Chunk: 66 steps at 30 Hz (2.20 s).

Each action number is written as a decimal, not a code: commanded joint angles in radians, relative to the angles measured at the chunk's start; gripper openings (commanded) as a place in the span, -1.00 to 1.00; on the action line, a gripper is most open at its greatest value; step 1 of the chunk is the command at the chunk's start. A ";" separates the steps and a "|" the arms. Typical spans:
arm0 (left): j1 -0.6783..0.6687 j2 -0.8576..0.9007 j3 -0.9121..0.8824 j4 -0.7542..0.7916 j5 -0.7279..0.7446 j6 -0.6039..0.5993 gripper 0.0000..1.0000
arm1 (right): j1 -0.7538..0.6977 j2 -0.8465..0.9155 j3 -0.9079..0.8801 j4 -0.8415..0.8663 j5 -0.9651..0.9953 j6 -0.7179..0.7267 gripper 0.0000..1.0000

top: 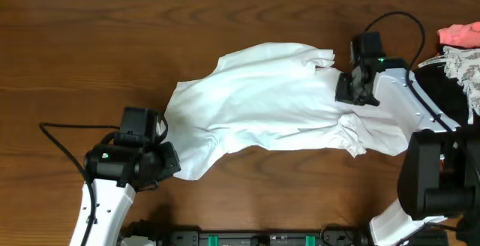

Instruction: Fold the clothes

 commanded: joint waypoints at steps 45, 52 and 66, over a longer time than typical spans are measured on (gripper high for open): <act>0.004 0.125 -0.005 0.299 -0.002 -0.005 -0.88 | 0.021 0.397 0.001 0.924 -0.136 -0.311 -0.98; 0.004 0.237 -0.005 0.391 -0.003 -0.004 -0.88 | 0.048 0.499 0.085 0.969 -0.138 -0.377 -0.98; 0.004 0.249 -0.005 0.520 -0.005 0.027 -0.88 | 0.098 0.611 0.431 0.854 -0.268 -0.439 -0.99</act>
